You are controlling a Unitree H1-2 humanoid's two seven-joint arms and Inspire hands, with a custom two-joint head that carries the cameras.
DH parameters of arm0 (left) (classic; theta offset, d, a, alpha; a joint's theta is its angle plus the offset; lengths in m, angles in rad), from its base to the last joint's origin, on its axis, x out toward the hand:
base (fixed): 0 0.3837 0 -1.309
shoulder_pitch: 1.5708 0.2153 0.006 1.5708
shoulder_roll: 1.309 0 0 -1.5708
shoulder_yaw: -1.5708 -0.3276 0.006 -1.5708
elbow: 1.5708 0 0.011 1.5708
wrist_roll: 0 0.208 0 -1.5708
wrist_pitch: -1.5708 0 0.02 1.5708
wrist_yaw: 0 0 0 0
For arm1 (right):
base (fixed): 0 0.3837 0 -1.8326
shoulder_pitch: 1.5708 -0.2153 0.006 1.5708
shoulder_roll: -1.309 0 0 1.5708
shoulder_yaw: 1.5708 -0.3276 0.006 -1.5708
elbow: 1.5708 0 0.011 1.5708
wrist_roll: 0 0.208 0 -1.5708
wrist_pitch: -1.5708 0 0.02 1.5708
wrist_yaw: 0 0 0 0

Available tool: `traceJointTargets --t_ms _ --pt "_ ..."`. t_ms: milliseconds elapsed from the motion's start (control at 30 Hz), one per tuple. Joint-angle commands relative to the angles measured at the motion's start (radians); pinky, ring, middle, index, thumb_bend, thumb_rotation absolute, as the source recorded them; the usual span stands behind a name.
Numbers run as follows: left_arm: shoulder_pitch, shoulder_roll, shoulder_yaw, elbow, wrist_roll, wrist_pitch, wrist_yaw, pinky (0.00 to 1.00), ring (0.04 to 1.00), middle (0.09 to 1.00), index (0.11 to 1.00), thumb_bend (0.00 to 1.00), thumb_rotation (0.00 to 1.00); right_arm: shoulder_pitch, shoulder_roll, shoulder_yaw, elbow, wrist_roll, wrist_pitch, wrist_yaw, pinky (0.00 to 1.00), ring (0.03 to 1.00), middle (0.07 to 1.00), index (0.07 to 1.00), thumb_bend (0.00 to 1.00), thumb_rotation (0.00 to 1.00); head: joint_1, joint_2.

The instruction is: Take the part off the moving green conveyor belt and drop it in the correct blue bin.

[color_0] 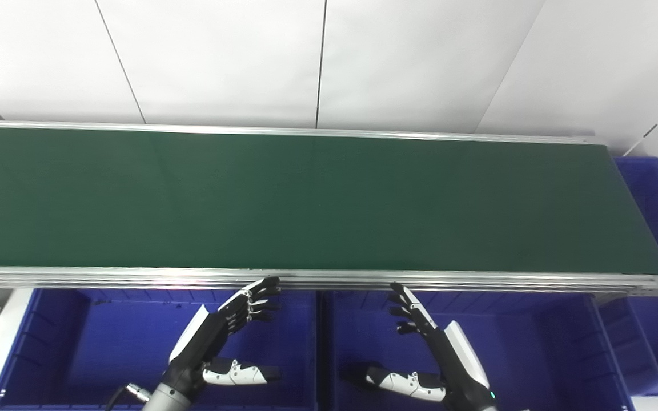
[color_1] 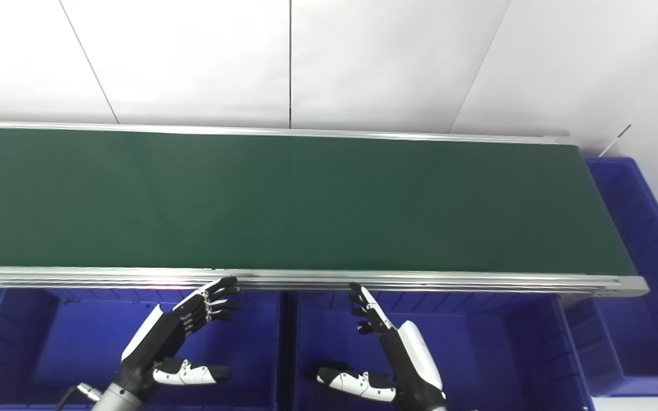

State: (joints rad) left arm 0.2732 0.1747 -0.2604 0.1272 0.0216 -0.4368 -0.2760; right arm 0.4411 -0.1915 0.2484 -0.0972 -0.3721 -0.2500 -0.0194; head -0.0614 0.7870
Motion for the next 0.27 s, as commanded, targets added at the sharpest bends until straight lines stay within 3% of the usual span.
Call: traceJointTargets --t_ms 0,233 --pt "-0.012 -0.005 0.000 -0.010 0.002 -0.033 0.009 0.73 0.788 0.859 0.875 0.84 0.35 -0.008 0.004 -0.009 -0.007 0.020 -0.072 -0.012 0.73 0.848 0.907 0.964 0.79 0.53 0.000 -0.002" --pt "-0.017 -0.011 -0.001 0.001 0.022 -0.033 0.028 0.73 0.794 0.860 0.874 0.84 0.37 -0.016 0.005 -0.014 0.017 0.032 -0.096 -0.010 0.74 0.850 0.913 0.953 0.79 0.54 0.002 -0.008"
